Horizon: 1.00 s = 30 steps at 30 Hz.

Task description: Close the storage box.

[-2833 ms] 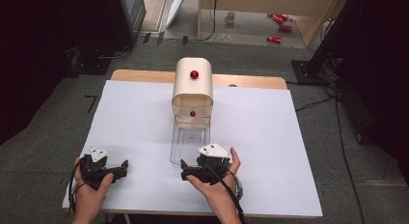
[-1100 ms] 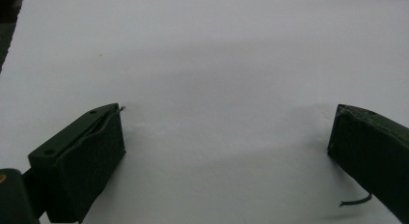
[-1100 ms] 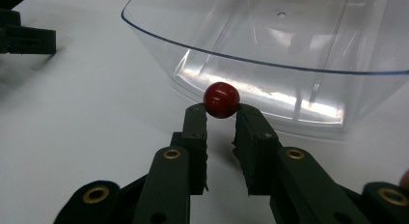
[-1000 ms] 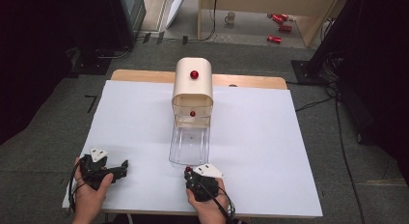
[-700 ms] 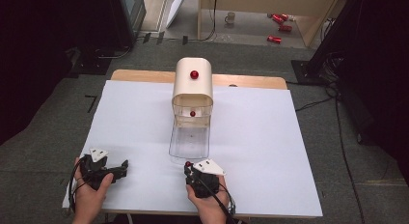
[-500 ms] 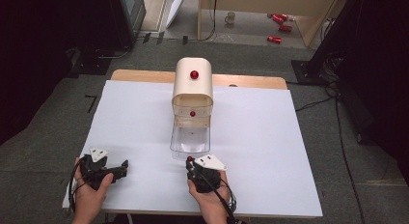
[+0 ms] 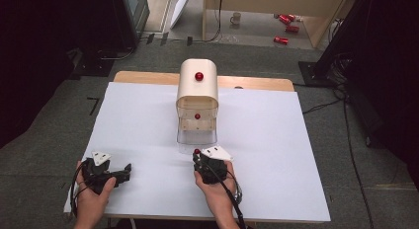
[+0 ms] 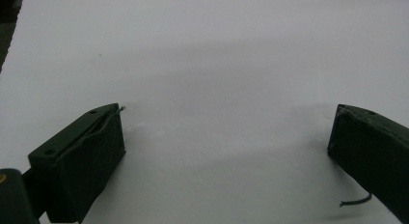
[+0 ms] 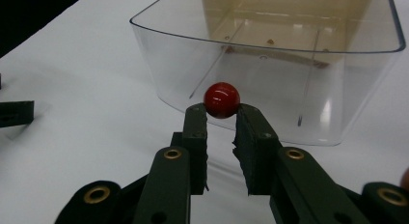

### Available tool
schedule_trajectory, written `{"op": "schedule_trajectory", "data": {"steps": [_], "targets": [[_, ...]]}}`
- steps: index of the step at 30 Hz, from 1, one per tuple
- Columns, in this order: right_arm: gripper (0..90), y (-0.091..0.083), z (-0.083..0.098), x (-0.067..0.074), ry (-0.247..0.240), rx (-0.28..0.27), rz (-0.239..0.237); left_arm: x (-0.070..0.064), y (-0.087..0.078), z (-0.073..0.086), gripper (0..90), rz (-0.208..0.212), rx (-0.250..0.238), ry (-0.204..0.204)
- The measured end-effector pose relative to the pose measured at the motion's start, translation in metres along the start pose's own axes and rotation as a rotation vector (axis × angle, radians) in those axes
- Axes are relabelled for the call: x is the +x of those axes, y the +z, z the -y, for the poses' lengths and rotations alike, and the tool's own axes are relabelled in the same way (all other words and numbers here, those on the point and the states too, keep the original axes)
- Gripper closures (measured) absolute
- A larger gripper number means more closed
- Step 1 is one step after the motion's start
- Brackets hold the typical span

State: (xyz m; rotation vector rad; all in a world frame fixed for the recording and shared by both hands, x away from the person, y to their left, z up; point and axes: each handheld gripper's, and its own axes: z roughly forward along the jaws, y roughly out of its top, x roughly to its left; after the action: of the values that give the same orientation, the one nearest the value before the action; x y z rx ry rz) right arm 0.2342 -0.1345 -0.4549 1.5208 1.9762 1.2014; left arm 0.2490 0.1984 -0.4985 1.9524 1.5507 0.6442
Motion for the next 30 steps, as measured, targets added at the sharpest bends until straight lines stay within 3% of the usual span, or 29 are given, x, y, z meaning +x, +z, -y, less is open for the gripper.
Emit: {"op": "schedule_trajectory", "data": {"steps": [18, 30], "targets": [[76.7, 0.034, -0.026, -0.013, -0.009, 0.012, 0.037, 0.000, 0.000, 0.000, 0.0, 0.000, 0.000, 0.000], [77.9, 0.056, -0.035, -0.022, -0.001, 0.027, 0.051, 0.000, 0.000, 0.000, 0.0, 0.000, 0.000, 0.000]]}}
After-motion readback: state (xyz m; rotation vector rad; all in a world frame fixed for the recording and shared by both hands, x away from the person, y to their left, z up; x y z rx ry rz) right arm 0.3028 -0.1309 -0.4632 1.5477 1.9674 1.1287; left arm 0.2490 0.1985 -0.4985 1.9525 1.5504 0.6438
